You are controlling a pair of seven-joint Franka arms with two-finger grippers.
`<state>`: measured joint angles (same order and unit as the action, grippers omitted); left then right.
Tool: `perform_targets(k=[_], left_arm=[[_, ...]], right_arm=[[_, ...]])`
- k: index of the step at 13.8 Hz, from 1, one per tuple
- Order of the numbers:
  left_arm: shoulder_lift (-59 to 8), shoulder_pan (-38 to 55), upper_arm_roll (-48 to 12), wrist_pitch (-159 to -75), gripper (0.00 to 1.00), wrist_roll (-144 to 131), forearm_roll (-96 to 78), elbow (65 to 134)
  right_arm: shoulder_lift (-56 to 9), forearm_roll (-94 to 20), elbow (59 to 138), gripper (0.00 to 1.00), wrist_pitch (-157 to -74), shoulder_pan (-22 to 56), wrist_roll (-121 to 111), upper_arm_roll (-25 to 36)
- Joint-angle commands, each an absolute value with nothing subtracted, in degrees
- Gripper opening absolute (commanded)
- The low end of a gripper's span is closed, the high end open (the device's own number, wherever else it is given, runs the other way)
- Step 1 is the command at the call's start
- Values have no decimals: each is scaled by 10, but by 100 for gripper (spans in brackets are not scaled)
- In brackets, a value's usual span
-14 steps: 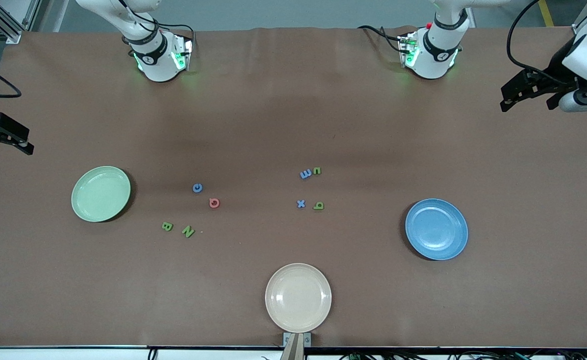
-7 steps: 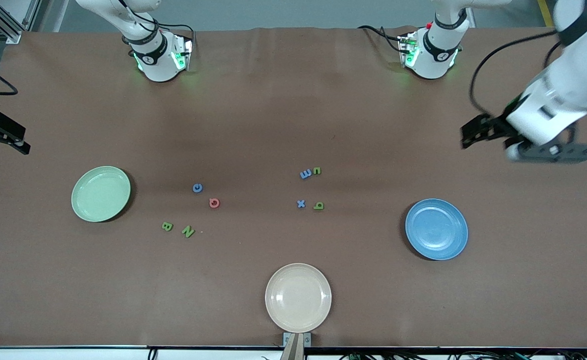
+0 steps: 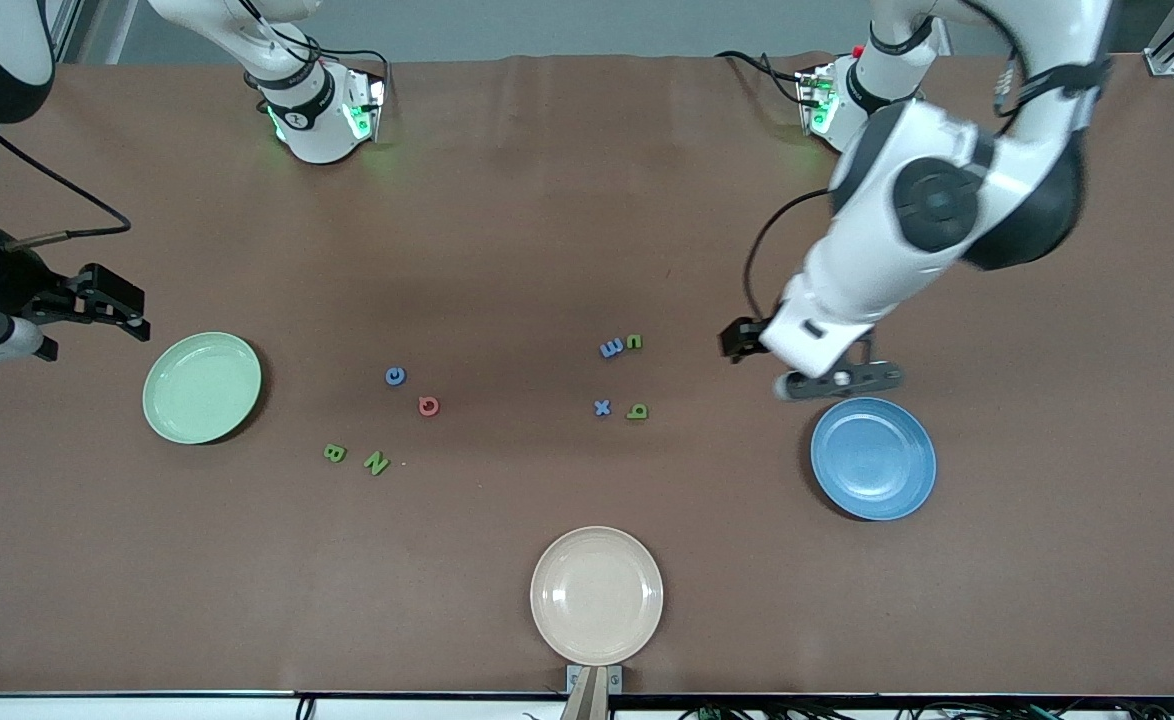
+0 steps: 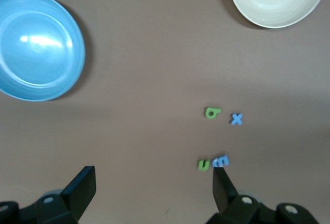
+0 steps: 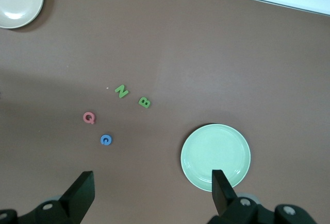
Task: Sort upper and lower case letters into plates
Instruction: 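Reach the left gripper to the green b while the right gripper reaches N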
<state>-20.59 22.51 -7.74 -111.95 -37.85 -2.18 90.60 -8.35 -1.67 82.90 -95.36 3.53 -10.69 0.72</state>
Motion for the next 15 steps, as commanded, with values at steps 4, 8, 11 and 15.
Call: perform_targets(k=[4, 8, 11, 15], left_arm=[[-263, 291, -74, -1273, 100, -528, 31, 962], [-359, 293, -75, -1288, 97, -523, 78, 902], [-420, 294, -76, -1291, 89, -489, 77, 843], [-490, 299, -76, -1301, 86, -473, 74, 779]], right_arm=[[-154, -29, 853, 100, -989, 95, -108, 9], [-173, -28, 1001, 100, -1175, 128, -110, 10], [-210, -15, 1087, 100, -1340, 175, -135, 10], [-265, 76, 1083, 100, -1376, 194, -290, 9]])
